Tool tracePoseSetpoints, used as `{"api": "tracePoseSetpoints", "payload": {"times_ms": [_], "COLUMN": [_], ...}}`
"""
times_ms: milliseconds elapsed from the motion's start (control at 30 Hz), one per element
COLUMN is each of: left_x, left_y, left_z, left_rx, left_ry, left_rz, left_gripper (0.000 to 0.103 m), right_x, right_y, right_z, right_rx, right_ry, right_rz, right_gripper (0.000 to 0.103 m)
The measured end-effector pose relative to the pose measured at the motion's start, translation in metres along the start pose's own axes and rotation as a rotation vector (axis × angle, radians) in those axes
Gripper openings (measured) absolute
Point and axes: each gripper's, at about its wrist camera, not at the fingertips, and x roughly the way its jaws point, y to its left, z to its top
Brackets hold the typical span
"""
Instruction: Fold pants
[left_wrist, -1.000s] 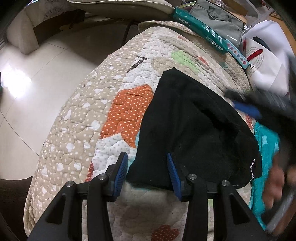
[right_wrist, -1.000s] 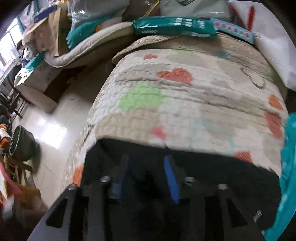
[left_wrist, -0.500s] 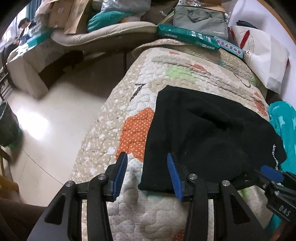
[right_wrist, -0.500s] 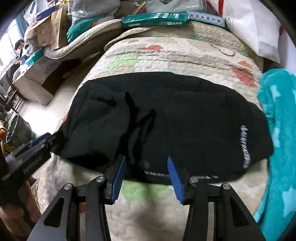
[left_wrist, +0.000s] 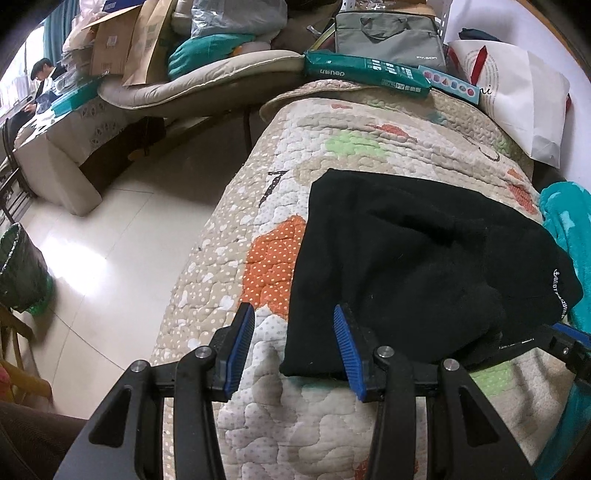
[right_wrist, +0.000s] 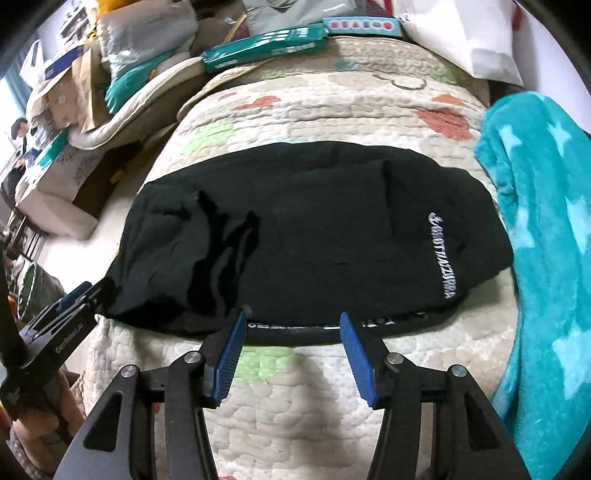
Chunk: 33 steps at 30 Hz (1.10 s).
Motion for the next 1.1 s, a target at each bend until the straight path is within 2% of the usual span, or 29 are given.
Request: {"api": "tracePoseSetpoints", "payload": {"times_ms": [233, 533, 767, 900, 1000, 1100], "left_x": [0.005, 0.011, 0.011, 0.004, -0.004, -0.008], "left_y": [-0.003, -0.006, -0.005, -0.006, -0.016, -0.042], "left_z": [0.0, 0.0, 0.003, 0.012, 0.032, 0.055], "left_rx": [0.004, 0.006, -0.02, -0.036, -0.025, 0.056], "left_ry": [0.015, 0.034, 0.035, 0.041, 0.058, 0.062], "left_rz": [0.001, -0.004, -0.034, -0.095, -0.17, -0.228], "left_gripper": [0.044, 0.044, 0.044, 0.044, 0.044, 0.044], "right_x": [0.01, -0.003, -0.03, -0.032, -0.03, -0.016], "right_y": [-0.028, -0.047, -0.092, -0.121, -0.116, -0.116], "right_z": [0.001, -0.005, -0.015, -0.019, -0.017, -0.019], "right_rx": [0.137, 0.212, 0.363, 0.499, 0.479, 0.504], "right_ry": [0.027, 0.003, -0.074, -0.085, -0.103, -0.066], "right_rz": [0.02, 0.045, -0.031, -0.008, -0.013, 0.008], "right_gripper": [0.058, 0.058, 0.063, 0.063, 0.065, 0.066]}}
